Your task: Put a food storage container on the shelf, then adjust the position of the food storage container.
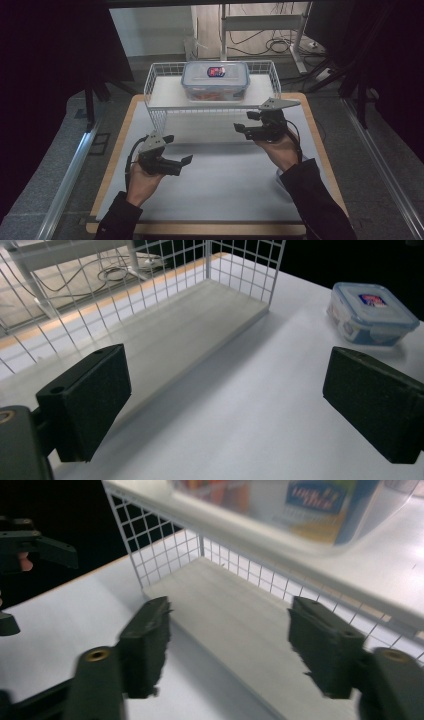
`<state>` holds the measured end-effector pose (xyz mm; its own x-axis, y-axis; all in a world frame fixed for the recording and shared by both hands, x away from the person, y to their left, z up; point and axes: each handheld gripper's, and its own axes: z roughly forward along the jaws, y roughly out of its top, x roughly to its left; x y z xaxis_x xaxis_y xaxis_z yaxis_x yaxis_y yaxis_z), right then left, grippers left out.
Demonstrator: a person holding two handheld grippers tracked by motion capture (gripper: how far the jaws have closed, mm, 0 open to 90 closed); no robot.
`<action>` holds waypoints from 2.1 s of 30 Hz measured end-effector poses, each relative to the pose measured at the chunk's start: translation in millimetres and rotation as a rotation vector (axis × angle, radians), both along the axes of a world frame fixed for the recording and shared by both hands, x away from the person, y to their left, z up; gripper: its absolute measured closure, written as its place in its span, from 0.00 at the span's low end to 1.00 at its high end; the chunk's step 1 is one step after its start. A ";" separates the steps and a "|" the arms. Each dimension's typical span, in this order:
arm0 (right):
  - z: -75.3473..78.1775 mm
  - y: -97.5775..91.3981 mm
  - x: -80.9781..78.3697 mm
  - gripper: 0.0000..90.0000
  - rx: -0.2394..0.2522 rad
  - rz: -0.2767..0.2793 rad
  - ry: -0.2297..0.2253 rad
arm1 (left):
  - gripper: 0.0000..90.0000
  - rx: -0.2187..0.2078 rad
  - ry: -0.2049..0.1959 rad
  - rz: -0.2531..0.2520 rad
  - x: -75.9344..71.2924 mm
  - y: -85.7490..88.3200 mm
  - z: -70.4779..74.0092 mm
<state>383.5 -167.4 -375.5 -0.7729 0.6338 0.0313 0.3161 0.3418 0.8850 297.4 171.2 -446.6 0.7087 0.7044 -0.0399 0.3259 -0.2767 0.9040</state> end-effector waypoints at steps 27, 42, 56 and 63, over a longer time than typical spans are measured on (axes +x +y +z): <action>-67.9 -24.4 -52.0 0.04 -0.075 0.024 0.037 | 0.03 0.044 0.006 0.039 -44.0 3.6 -43.8; -97.7 -33.2 -83.4 0.04 -0.203 0.028 0.077 | 0.03 0.148 0.038 0.043 -51.4 -1.6 -58.1; -95.1 -51.9 -78.8 0.08 -0.206 -0.084 0.108 | 0.03 0.161 0.060 0.045 -50.2 -2.5 -60.1; -88.1 -79.1 -74.2 0.59 -0.231 -0.137 0.109 | 0.03 0.147 0.067 0.040 -49.6 -1.8 -60.6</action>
